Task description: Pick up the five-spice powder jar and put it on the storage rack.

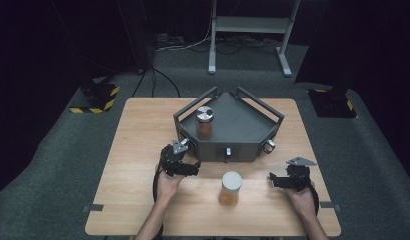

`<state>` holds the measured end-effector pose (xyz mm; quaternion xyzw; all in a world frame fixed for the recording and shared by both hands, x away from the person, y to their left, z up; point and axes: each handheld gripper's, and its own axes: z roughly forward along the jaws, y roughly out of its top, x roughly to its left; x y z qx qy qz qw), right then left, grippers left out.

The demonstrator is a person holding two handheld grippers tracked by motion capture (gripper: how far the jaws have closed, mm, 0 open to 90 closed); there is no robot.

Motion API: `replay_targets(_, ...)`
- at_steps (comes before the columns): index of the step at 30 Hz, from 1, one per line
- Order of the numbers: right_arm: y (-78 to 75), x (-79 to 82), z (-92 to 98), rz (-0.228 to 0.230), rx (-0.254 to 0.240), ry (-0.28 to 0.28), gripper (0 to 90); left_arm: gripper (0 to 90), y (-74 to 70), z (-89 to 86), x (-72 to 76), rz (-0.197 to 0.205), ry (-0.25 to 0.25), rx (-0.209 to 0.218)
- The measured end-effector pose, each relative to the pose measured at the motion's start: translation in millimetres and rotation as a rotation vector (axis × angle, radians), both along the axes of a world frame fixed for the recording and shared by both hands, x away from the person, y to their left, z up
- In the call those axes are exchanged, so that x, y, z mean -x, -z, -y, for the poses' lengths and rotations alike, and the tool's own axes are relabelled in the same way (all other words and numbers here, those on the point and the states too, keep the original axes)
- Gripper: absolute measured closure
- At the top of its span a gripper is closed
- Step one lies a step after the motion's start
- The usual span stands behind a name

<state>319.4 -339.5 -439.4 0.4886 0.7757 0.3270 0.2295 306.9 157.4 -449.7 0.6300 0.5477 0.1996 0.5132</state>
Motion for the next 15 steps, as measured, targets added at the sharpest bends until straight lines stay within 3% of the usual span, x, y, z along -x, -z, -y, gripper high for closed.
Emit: replay_targets(15,0.0,0.1,-0.1,0.000,0.000,0.001,5.1,2.7,18.7,3.9,3.1,-0.029,-0.010,-0.044)
